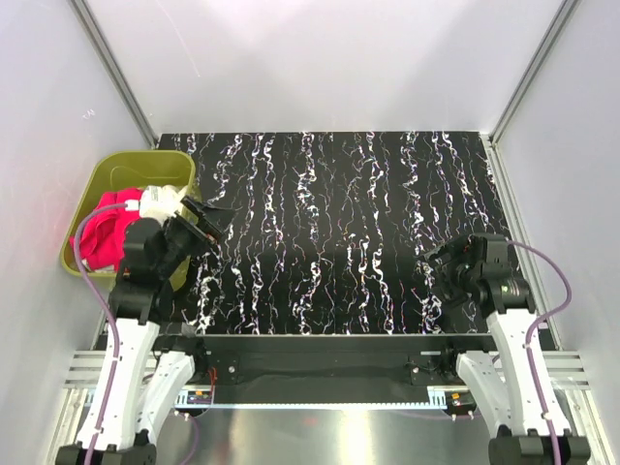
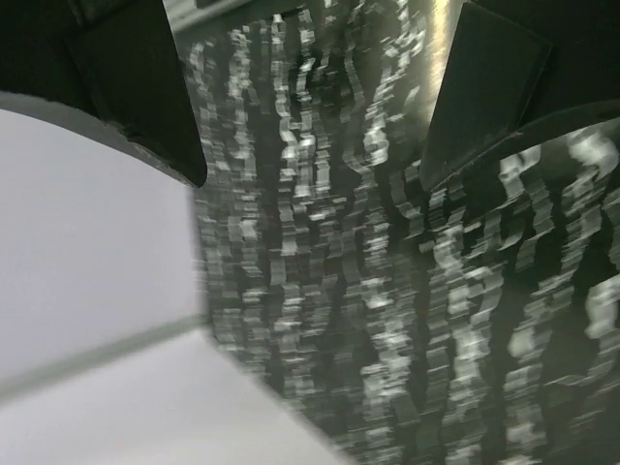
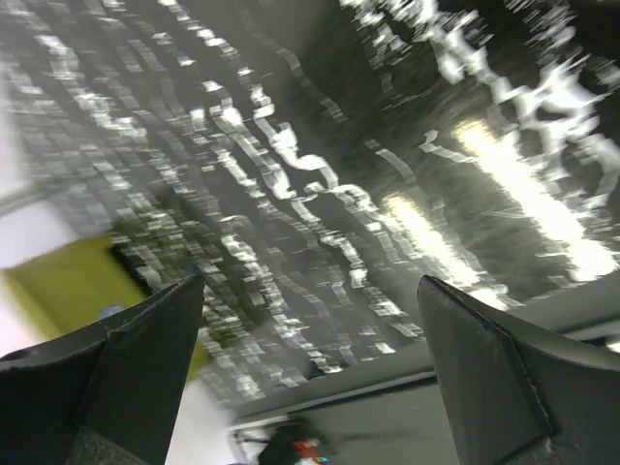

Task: Fold and stack the t-shirts
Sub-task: Grab the tshirt from the pile

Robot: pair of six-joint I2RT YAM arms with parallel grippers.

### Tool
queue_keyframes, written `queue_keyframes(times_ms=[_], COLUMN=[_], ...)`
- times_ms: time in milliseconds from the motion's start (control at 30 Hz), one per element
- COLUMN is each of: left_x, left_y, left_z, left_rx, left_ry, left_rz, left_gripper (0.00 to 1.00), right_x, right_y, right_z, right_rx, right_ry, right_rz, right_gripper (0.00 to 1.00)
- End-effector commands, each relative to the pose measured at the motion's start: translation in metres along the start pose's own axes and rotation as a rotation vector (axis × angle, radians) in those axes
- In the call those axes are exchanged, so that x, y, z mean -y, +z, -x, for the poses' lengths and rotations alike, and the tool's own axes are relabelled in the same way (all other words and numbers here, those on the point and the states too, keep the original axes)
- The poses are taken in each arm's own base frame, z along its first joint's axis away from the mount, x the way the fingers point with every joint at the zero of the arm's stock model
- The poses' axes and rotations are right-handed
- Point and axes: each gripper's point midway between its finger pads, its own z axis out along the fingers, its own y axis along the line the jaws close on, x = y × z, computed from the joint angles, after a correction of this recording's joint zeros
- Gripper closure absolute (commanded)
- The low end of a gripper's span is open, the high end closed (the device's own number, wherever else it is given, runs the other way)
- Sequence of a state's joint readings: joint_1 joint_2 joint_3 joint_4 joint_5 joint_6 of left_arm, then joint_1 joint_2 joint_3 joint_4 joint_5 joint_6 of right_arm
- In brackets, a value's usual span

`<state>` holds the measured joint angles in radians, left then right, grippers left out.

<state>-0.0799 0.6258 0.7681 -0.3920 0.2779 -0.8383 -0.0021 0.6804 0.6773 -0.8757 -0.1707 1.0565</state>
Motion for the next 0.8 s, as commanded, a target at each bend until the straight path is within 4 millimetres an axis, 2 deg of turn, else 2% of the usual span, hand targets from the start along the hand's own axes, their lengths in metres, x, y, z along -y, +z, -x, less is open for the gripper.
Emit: queue_keyframes(times_ms=[0, 33, 67, 100, 167, 200, 300, 367, 400, 467, 533, 633, 700, 733, 767], left_x=[-0.056, -0.059, -0.066, -0.063, -0.074, -0.063, -0.06, -0.075, -0.078, -0.097, -0.105, -0.128, -0.146, -0.16, -0.175], left_y=[-0.011, -0.013, -0.017, -0.023, -0.027, -0.029, -0.034, -0.052, -0.053, -0.057, -0.071, -0.065, -0.051, -0.051, -0.043], left_z=[0.008, 0.013, 0.023, 0.029, 0.044, 0.058, 0.096, 0.128, 0.141, 0.16, 0.179, 0.191, 0.196, 0.2, 0.202], left_rx=[-0.001, 0.004, 0.024, 0.002, 0.007, 0.025, 0.085, 0.172, 0.172, 0.165, 0.208, 0.2, 0.181, 0.173, 0.148], left_ry=[0.028, 0.043, 0.058, 0.064, 0.085, 0.122, 0.208, 0.234, 0.244, 0.299, 0.332, 0.325, 0.29, 0.254, 0.227], left_rz=[0.355, 0.388, 0.443, 0.487, 0.599, 0.591, 0.678, 0.838, 0.886, 1.023, 1.142, 1.212, 1.224, 1.244, 1.266], left_gripper=[0.01, 0.01, 0.01, 0.01, 0.01, 0.01, 0.01, 0.01, 0.02, 0.06, 0.06, 0.11, 0.12, 0.11, 0.09], right_x=[0.009, 0.006, -0.006, -0.007, -0.012, -0.014, -0.025, -0.031, -0.031, -0.036, -0.044, -0.056, -0.06, -0.061, -0.062], right_y=[-0.012, -0.009, -0.014, -0.015, -0.013, -0.012, -0.011, -0.011, -0.011, -0.012, -0.013, -0.018, -0.022, -0.023, -0.025], right_z=[0.021, 0.02, 0.022, 0.019, 0.017, 0.016, 0.002, -0.007, -0.009, -0.014, -0.015, -0.016, -0.015, -0.014, -0.014], right_rx=[0.065, 0.034, 0.026, -0.009, -0.048, -0.066, -0.133, -0.164, -0.17, -0.186, -0.185, -0.175, -0.154, -0.146, -0.137], right_ry=[-0.177, -0.207, -0.245, -0.29, -0.302, -0.309, -0.341, -0.381, -0.4, -0.444, -0.475, -0.543, -0.593, -0.61, -0.638], right_rz=[-0.114, -0.127, -0.099, -0.099, -0.113, -0.108, -0.058, -0.031, -0.038, -0.028, -0.009, 0.023, 0.028, 0.031, 0.035], right_gripper=[0.0, 0.0, 0.0, 0.0, 0.0, 0.0, 0.05, 0.1, 0.11, 0.11, 0.11, 0.11, 0.1, 0.1, 0.09])
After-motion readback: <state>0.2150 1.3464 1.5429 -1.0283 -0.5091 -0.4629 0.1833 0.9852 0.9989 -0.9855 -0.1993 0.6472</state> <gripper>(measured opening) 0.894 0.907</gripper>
